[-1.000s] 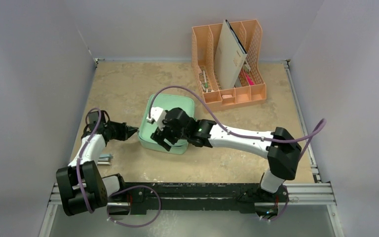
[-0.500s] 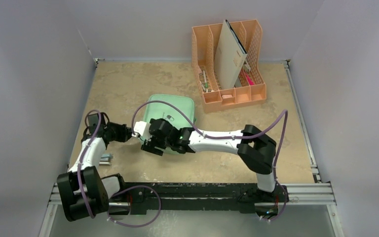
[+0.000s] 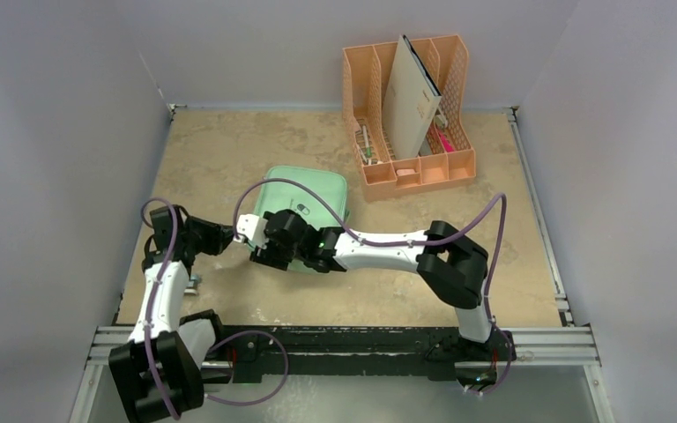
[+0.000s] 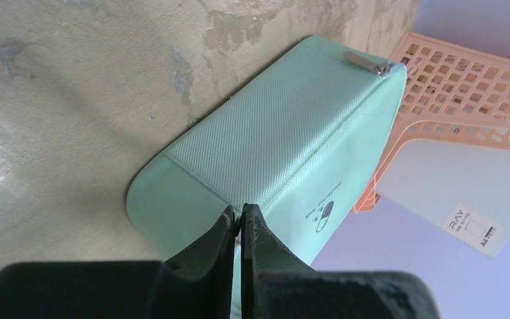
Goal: Organize the medicine kit
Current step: Zip the medicine box at the center of the board.
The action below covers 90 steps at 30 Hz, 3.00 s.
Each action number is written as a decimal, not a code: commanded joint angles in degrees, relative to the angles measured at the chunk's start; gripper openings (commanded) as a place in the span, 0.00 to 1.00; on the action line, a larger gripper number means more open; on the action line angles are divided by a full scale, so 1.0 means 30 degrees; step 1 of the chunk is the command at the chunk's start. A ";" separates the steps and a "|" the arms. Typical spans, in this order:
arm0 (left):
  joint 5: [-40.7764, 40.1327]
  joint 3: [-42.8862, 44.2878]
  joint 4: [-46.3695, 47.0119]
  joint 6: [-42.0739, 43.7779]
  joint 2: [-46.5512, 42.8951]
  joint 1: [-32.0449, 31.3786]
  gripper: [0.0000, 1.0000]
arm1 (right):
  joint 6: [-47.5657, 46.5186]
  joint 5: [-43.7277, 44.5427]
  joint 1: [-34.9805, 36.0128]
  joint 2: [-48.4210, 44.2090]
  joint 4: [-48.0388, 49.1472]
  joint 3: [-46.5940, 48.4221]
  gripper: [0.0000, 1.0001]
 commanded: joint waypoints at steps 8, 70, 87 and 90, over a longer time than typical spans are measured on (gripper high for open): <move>-0.0080 -0.0412 -0.1630 0.1849 -0.2130 0.0085 0.00 | -0.0712 -0.0079 -0.1464 0.0511 0.1450 0.0902 0.67; 0.3276 0.7813 -0.2937 1.2815 0.7008 -0.3958 0.44 | 1.7700 -0.5472 -0.7960 -0.4273 -0.3536 -0.3043 0.61; 0.4547 0.4548 -0.1971 1.0601 0.3999 -0.4457 0.38 | 1.2308 -0.6251 -0.8213 -0.0586 -0.5776 0.2799 0.59; 0.4685 0.4143 -0.1349 0.9798 0.3746 -0.4813 0.38 | 1.1441 -0.6056 -0.8640 0.0035 -0.6015 0.3747 0.60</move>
